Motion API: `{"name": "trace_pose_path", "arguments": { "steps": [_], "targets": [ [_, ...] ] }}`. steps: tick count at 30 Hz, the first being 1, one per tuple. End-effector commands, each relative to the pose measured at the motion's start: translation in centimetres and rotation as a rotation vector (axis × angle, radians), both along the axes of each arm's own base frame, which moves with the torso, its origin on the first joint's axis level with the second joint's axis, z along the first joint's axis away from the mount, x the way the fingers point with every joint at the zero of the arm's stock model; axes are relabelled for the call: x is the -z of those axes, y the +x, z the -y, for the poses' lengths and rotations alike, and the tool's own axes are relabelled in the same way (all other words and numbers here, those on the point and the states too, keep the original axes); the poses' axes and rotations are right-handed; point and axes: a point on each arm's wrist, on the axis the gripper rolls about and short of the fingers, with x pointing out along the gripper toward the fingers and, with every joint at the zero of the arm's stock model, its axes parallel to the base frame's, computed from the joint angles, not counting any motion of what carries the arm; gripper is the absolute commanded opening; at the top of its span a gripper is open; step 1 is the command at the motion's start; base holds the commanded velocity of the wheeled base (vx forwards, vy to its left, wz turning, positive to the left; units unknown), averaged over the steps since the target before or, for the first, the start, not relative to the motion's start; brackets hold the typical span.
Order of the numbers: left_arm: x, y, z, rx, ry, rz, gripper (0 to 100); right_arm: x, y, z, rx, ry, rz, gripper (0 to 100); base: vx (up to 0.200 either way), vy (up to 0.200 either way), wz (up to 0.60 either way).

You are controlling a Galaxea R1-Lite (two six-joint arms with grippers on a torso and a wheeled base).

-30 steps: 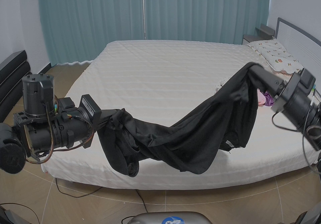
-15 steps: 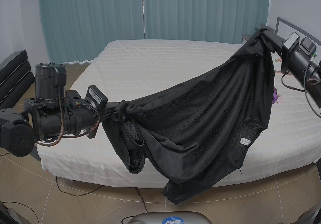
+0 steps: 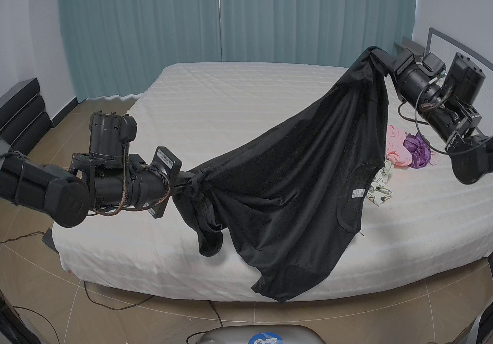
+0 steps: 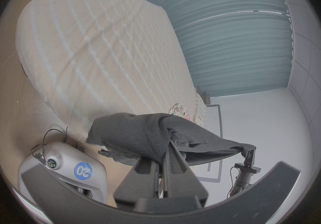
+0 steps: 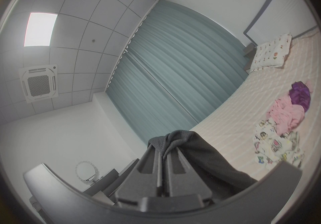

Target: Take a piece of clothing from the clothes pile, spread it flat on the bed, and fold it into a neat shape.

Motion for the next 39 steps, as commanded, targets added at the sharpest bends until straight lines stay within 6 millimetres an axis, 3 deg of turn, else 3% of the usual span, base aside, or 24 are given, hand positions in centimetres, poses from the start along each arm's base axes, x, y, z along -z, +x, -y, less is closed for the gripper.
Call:
{"name": "trace_pose_path", "arguments": {
  "steps": [1,7,13,20,21,23,24,30,35,36,39],
  "targets": [
    [1.8,2.1,-0.1,-0.021,0.001,-0.043,0,2.9,3.7,-2.4,-0.011,-0.048,-0.075,0,0.2,0.0,0.0],
    [2.3,4.7,-0.4,-0.052,-0.003,-0.035,0,6.2,5.9,-3.5,0.022,-0.063,-0.097,0,0.2,0.0,0.0],
    [4.8,7.7,-0.2,-0.071,0.009,-0.07,0,9.6,8.2,-4.7,0.047,-0.076,-0.136,0,0.2,0.0,0.0],
    [7.5,9.6,-0.6,-0.102,0.026,-0.106,0,13.6,9.9,-5.4,0.048,-0.098,-0.189,0,0.0,0.0,0.0],
    [7.9,9.9,-0.5,-0.105,0.027,-0.112,0,14.2,10.1,-5.5,0.048,-0.101,-0.199,100,0.0,0.0,0.0],
    [8.4,10.2,-0.5,-0.109,0.029,-0.12,0,15.1,10.3,-5.6,0.046,-0.108,-0.216,100,0.0,0.0,0.0],
    [8.7,10.3,-0.6,-0.112,0.031,-0.125,100,15.8,10.5,-5.7,0.044,-0.112,-0.231,100,0.0,0.0,0.0],
    [9.3,11.3,-0.8,-0.14,0.028,-0.127,100,20.1,11.4,-6.0,0.058,-0.14,-0.314,100,0.0,0.0,0.0],
    [8.8,12.1,-2.3,-0.221,0.047,-0.096,100,19.7,12.6,-5.3,0.153,-0.1,-0.266,100,0.0,0.0,0.0],
    [8.5,12.4,-3.3,-0.255,0.048,-0.083,100,19.2,13.0,-4.5,0.189,-0.094,-0.26,100,0.0,0.0,0.0],
    [8.3,12.7,-4.8,-0.287,0.052,-0.076,100,19.6,12.3,-3.7,0.196,-0.11,-0.3,100,0.0,0.0,0.0]
  ]
}}
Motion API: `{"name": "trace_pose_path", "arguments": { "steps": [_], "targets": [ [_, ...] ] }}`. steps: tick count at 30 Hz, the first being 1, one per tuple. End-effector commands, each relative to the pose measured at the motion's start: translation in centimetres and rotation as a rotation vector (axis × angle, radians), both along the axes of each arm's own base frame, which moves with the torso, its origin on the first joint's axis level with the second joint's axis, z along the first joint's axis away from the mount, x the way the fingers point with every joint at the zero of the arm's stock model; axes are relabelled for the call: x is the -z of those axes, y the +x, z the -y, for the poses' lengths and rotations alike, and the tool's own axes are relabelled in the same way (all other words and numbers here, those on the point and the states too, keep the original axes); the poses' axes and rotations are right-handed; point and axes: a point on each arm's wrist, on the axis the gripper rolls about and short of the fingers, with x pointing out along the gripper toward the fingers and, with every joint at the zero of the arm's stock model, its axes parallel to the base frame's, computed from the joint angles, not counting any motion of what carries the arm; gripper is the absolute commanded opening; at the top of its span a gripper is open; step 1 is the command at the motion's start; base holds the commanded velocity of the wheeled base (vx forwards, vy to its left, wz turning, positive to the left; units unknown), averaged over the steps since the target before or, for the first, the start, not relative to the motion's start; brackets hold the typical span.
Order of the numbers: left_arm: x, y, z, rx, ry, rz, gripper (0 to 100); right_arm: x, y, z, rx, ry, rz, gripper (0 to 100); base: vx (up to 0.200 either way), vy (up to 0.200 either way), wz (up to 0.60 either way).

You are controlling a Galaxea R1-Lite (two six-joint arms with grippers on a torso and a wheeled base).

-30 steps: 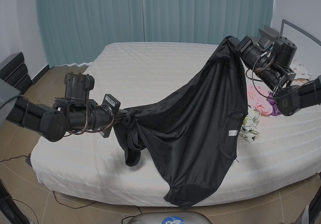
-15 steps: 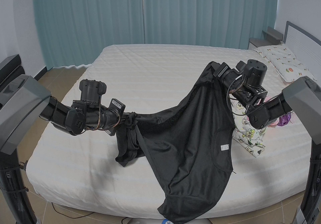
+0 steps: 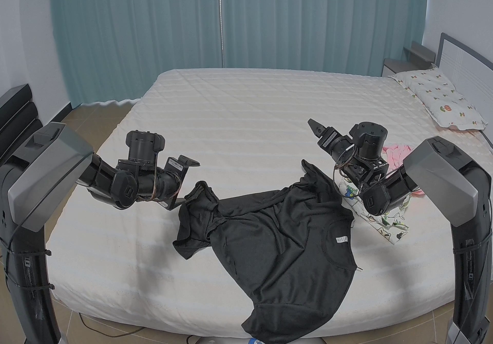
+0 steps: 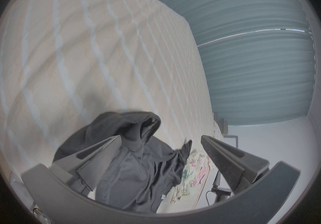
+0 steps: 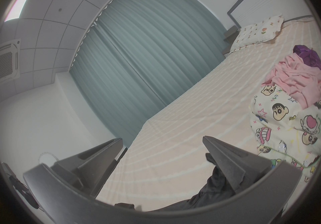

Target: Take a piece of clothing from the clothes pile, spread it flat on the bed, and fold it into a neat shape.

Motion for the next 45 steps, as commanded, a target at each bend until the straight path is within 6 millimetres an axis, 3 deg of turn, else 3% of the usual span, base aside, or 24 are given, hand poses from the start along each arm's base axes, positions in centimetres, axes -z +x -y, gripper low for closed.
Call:
{"name": "trace_pose_path", "arguments": {
  "steps": [1,4,6,7,9,15,18,23,27,37,44,45],
  "targets": [
    [-0.3,0.7,-2.6,-0.065,0.01,0.017,100,1.2,-0.6,1.5,0.031,-0.021,-0.062,100,0.0,0.0,0.0],
    [-0.4,0.7,-3.6,-0.081,0.019,0.017,100,2.0,-1.9,1.8,0.002,-0.038,-0.12,100,0.0,0.0,0.0],
    [-0.5,0.4,-5.1,-0.09,0.045,0.015,100,3.4,-4.6,2.2,-0.046,-0.064,-0.219,100,0.0,0.0,0.0],
    [-0.6,0.4,-5.2,-0.091,0.046,0.016,100,3.4,-4.8,2.3,-0.047,-0.065,-0.222,100,0.0,0.0,0.0],
    [-0.3,-0.6,-6.0,-0.082,0.069,-0.005,100,4.7,-7.9,3.0,-0.07,-0.088,-0.32,100,0.0,0.0,0.0],
    [0.8,-4.6,-5.3,0.064,0.115,-0.066,100,7.5,-13.7,4.9,-0.101,-0.115,-0.48,100,0.0,0.0,0.0],
    [0.9,-5.6,-4.4,0.096,0.109,-0.079,100,8.8,-16.0,5.6,-0.139,-0.121,-0.544,100,0.0,0.0,0.0],
    [1.4,-6.5,-2.4,0.142,0.117,-0.094,100,10.4,-17.4,5.8,-0.175,-0.173,-0.62,100,0.0,0.0,0.0],
    [1.2,-7.4,-2.3,0.155,0.108,-0.1,100,10.9,-18.2,6.4,-0.179,-0.227,-0.652,100,0.0,0.0,0.0],
    [1.8,-7.0,-2.3,0.157,0.108,-0.096,100,12.8,-19.5,6.4,-0.216,-0.308,-0.721,100,0.0,0.0,0.0],
    [2.4,-6.7,-2.2,0.156,0.11,-0.107,100,13.7,-20.0,4.7,-0.275,-0.337,-0.735,100,0.0,0.0,0.0],
    [2.4,-6.7,-2.2,0.156,0.11,-0.107,100,13.8,-19.8,4.5,-0.276,-0.339,-0.729,0,0.0,0.0,0.0]
  ]
}}
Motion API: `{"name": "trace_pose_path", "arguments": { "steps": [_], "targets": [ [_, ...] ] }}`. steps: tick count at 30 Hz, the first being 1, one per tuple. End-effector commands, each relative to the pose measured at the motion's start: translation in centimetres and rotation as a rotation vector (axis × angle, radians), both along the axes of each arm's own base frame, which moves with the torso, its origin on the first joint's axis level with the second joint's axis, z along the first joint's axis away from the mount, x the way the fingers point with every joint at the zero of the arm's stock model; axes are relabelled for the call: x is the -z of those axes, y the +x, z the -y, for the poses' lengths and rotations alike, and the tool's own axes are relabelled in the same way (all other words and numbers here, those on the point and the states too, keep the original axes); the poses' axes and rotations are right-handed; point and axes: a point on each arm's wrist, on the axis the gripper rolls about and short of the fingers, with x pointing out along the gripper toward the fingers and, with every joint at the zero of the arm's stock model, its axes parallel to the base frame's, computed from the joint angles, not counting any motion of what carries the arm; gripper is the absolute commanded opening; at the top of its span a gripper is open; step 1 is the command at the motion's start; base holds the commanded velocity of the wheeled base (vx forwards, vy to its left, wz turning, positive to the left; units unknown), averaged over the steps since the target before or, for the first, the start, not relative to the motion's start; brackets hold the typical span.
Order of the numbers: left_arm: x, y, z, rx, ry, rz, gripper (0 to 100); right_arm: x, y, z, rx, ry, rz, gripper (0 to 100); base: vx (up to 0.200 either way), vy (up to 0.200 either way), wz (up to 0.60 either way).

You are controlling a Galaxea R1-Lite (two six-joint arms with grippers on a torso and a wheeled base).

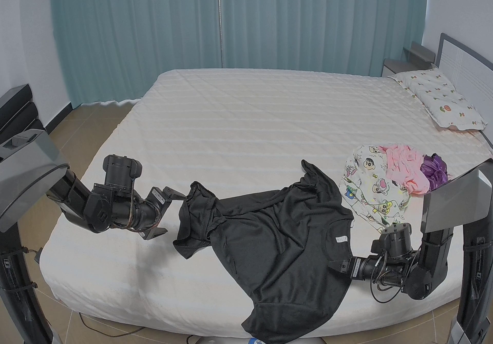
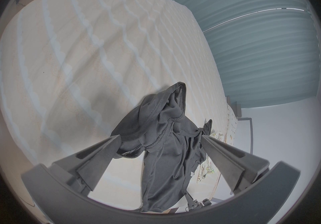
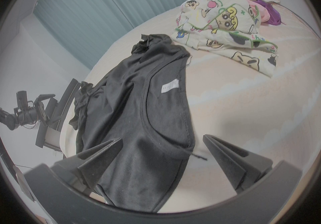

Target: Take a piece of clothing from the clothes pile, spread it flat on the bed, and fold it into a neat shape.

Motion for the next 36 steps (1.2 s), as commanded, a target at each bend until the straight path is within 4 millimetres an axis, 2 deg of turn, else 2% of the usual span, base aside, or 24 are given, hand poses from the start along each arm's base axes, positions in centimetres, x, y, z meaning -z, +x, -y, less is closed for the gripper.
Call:
{"name": "trace_pose_path", "arguments": {
  "steps": [1,8,10,13,14,15,19,23,29,36],
  "targets": [
    [0.5,0.1,0.1,0.002,0.004,-0.011,100,0.7,0.2,-1.0,-0.026,-0.005,-0.004,0,0.0,0.0,0.0],
    [1.2,0.3,0.0,0.004,0.011,-0.013,100,0.4,0.6,0.3,0.021,-0.005,0.007,0,0.0,0.0,0.0],
    [2.0,0.2,0.3,0.014,0.017,-0.036,100,-1.9,1.5,2.7,0.094,0.025,0.081,0,0.0,0.0,0.0],
    [2.1,0.1,0.4,0.034,0.033,-0.032,100,-3.7,2.3,4.7,0.13,0.071,0.141,0,0.0,0.0,0.0],
    [2.1,0.1,0.4,0.034,0.033,-0.032,100,-3.7,2.3,4.7,0.13,0.071,0.141,0,0.0,0.0,0.0],
    [2.4,0.1,0.6,0.048,0.045,-0.032,100,-4.4,2.6,6.0,0.136,0.104,0.163,0,0.0,0.0,0.0],
    [3.0,-0.1,1.2,0.068,0.062,-0.046,100,-4.4,3.5,8.0,0.173,0.128,0.182,0,0.0,0.0,0.0],
    [3.1,-0.2,1.8,0.085,0.066,-0.048,100,-3.9,4.1,8.6,0.199,0.134,0.181,0,0.0,0.0,0.0],
    [3.4,-0.4,2.4,0.127,0.116,-0.035,100,-5.0,5.5,9.7,0.252,0.173,0.28,0,0.0,0.0,0.0],
    [5.1,-0.4,3.6,0.115,0.228,-0.042,100,-4.4,6.2,10.2,0.283,0.186,0.288,0,0.0,0.0,0.0]
  ]
}}
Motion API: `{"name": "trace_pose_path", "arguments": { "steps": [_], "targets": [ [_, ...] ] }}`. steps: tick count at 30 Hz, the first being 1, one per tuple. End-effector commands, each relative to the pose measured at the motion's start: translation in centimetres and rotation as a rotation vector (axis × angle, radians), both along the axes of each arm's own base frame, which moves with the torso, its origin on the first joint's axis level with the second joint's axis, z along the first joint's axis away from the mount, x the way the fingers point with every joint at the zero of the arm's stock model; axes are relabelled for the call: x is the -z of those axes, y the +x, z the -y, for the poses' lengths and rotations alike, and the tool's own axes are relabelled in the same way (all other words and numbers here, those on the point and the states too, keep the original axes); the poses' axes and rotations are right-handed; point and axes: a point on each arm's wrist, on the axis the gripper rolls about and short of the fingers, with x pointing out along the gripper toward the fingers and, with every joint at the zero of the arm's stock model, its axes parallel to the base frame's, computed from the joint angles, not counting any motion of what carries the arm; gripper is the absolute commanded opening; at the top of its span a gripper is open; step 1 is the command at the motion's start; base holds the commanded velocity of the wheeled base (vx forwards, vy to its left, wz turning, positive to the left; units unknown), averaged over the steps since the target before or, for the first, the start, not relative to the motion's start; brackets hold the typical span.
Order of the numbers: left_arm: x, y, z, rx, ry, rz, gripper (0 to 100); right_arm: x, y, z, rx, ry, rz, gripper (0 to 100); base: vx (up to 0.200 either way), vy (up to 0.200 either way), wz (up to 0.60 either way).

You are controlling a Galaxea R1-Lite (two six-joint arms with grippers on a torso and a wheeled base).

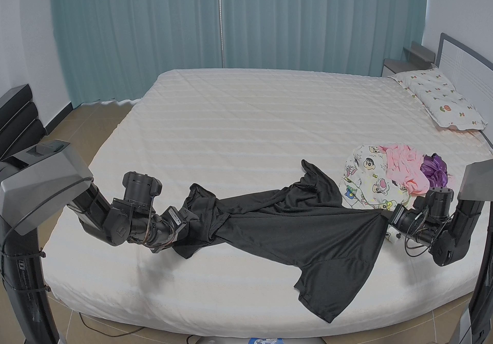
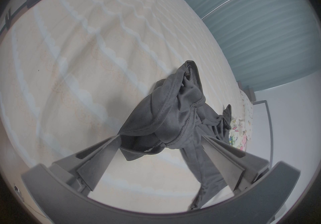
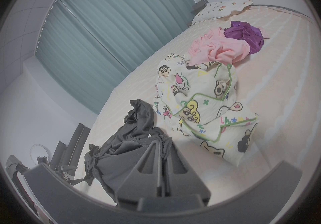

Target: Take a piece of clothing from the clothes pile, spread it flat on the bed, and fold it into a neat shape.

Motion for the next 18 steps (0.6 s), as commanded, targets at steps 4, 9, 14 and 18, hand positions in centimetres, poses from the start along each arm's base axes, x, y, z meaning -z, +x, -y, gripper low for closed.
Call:
{"name": "trace_pose_path", "arguments": {
  "steps": [4,9,14,18],
  "targets": [
    [1.8,-0.4,1.2,0.042,0.102,-0.015,100,0.5,0.8,0.3,0.015,0.002,0.015,0,0.0,0.0,0.0],
    [2.1,-0.9,1.7,0.051,0.156,-0.03,100,0.7,0.9,0.3,0.016,0.005,0.016,0,0.0,0.0,0.0],
    [2.0,-1.3,1.7,0.055,0.172,-0.076,100,0.9,0.8,0.3,0.015,0.005,0.008,0,0.0,0.0,0.0],
    [2.2,-1.2,1.7,0.054,0.177,-0.083,100,1.0,0.8,0.2,0.011,0.004,0.004,0,0.0,0.0,0.0]
  ]
}}
